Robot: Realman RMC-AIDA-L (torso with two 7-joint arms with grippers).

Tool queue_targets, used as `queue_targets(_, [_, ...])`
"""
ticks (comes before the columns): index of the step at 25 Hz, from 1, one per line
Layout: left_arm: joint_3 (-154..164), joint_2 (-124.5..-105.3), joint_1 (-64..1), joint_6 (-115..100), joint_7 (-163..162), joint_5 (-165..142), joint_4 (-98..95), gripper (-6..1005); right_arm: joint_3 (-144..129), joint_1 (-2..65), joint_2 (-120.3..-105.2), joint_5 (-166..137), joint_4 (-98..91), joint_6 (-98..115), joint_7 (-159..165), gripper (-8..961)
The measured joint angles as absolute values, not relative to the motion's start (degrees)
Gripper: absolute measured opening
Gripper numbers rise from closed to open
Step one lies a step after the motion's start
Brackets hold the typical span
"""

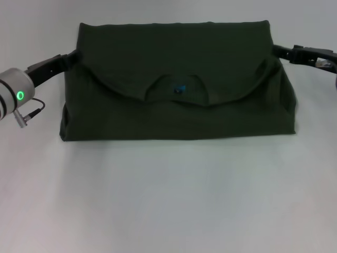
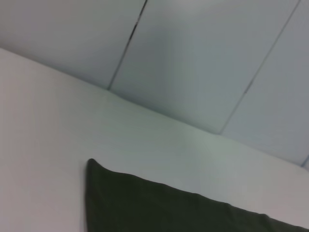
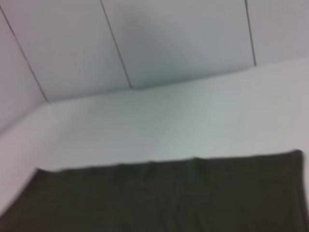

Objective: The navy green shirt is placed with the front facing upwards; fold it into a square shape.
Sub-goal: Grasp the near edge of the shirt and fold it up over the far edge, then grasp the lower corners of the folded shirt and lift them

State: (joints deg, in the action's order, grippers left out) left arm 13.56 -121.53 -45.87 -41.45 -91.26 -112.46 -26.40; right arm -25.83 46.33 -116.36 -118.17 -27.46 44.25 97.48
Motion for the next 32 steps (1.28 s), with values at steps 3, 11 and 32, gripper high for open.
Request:
queue_targets(3, [13.6,-121.56,-43.5,-46.9,-91.9,-112.2,-28.0,588,-25.9,44.5,-116.41,-116.0,-29.2,48.6,97.6,628])
queue_targets(11, [13.7,-121.55,-35.7,-64.8,-91.9,-112.3,-33.8,605,-30.8,39.4,-113.69,-117.7,-31.1,59.6,106.8,694])
queue_targets(32, [29.3,-123.88,-26.6,-60.7,-84.7,-112.9,-40.0,829,-31.2,32.3,-113.44,-117.4,-35.0,74.8,112.0,853])
